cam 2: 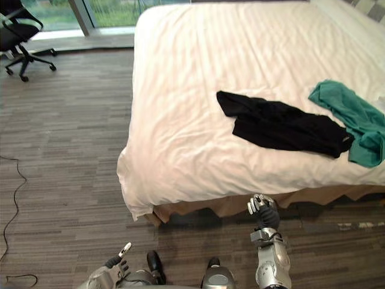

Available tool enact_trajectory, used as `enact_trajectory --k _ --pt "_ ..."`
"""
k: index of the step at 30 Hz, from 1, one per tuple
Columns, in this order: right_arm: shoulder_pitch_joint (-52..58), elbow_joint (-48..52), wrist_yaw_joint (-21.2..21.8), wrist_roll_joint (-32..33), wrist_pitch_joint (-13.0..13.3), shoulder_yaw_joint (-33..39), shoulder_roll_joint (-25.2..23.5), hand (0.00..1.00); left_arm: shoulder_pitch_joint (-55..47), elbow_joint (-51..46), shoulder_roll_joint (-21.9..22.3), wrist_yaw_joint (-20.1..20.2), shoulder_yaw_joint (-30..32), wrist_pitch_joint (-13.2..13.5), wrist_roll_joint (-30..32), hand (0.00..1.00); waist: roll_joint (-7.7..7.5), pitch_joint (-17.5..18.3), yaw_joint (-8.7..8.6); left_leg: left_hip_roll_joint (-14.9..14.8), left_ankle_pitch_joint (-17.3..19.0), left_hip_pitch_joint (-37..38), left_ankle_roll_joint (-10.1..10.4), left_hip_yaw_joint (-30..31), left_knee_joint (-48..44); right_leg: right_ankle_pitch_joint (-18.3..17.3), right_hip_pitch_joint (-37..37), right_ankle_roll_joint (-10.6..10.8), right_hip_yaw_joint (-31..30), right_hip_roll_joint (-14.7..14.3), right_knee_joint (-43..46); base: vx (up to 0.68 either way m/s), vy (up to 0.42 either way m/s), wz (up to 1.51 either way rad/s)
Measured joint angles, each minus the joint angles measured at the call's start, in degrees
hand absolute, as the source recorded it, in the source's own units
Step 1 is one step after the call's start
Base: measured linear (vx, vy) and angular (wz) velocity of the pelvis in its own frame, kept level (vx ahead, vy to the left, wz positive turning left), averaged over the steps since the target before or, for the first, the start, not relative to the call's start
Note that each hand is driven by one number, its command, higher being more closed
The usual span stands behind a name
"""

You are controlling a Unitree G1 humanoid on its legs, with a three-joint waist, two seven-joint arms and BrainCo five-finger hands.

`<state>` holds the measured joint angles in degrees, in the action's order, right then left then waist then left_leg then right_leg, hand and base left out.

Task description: Tidy the bed and pick cloth on bed and put in laundry

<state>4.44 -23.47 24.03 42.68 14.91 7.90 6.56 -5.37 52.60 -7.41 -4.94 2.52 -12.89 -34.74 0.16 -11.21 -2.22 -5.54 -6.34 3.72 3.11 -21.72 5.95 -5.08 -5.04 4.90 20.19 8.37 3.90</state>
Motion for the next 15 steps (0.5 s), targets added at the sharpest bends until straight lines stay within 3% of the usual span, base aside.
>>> enact_trajectory --k 6,8,13,15 --pt "-1.5 2.4 1.6 1.9 -5.3 -10.0 -3.5 1.0 -1.7 -0.3 1.1 0.0 -0.2 2.0 2.3 0.0 0.36 1.1 0.97 0.2 0.1 1.4 0.0 1.9 0.0 0.3 -3.0 0.2 1.7 0.0 -1.4 -0.01 0.01 0.14" --pt "-3.1 2.4 1.1 3.2 -5.9 -11.9 -3.8 1.0 -1.8 -0.3 1.4 0.3 -0.2 2.3 2.2 0.0 0.6 1.3 1.68 0.5 0.2 1.5 -0.1 2.4 0.0 0.4 -3.6 0.2 2.3 0.0 -1.6 0.02 0.002 0.16" --pt "-16.7 2.2 -5.6 8.0 -6.5 -14.8 -4.0 1.0 -1.1 -0.3 1.6 2.7 -2.6 5.1 2.1 0.0 2.31 0.4 2.35 0.6 -0.4 -2.5 -0.4 3.9 0.0 1.7 -0.4 -0.4 3.3 0.1 -1.9 -0.01 0.023 0.13" --pt "-30.6 1.3 -10.0 8.9 -5.9 -13.5 -3.3 1.0 3.5 -0.2 1.6 3.2 -4.4 6.2 1.1 0.0 4.26 -3.7 3.2 0.3 -1.5 -7.9 -0.1 5.5 0.0 2.6 5.1 -0.8 3.4 0.0 -1.4 -0.09 0.041 0.06"
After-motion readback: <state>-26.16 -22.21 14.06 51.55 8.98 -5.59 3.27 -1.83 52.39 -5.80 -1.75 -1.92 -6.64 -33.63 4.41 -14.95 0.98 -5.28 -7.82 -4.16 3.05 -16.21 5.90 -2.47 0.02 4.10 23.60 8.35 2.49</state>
